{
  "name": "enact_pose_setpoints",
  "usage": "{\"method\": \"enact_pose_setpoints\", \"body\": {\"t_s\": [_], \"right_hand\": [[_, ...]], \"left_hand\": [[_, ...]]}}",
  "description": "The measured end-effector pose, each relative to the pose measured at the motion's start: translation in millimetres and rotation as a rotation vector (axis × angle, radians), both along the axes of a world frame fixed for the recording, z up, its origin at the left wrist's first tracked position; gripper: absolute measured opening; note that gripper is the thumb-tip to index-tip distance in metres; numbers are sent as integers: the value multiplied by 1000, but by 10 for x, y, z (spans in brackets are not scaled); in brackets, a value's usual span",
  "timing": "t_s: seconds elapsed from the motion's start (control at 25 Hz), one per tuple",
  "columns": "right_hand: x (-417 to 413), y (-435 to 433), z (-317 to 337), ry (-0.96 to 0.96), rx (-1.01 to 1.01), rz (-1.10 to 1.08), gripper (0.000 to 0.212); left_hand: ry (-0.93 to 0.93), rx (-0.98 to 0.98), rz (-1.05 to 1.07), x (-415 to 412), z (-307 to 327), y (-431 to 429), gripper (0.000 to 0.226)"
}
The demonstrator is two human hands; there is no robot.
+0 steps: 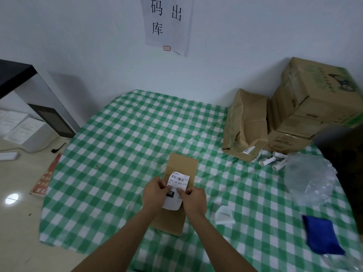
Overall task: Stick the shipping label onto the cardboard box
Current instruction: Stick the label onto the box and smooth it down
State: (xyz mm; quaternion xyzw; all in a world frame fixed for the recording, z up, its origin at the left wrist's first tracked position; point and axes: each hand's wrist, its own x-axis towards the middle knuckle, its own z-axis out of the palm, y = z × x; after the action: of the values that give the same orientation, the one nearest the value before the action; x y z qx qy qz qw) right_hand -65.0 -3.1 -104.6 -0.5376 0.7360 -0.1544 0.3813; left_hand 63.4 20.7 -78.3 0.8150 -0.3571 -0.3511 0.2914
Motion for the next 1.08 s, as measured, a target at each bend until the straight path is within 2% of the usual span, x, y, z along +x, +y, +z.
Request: {"method": "enact_pose_setpoints", "body": {"t_s": [0.56,0.72,0.88,1.08], "right_hand": [[-37,-68,20,-26,76,64,38],[-80,-5,109,-64,47,169,28],[-104,-36,171,3,55,226,34],[-168,-85,193,61,81,310,47]], "left_hand": [[-21,29,-9,0,-32,-79,30],[-87,81,-75,27,-51,-110,32],[-221,163,-140,86,-100,-84,48],[-201,179,-209,87,-169,-31,63]]}}
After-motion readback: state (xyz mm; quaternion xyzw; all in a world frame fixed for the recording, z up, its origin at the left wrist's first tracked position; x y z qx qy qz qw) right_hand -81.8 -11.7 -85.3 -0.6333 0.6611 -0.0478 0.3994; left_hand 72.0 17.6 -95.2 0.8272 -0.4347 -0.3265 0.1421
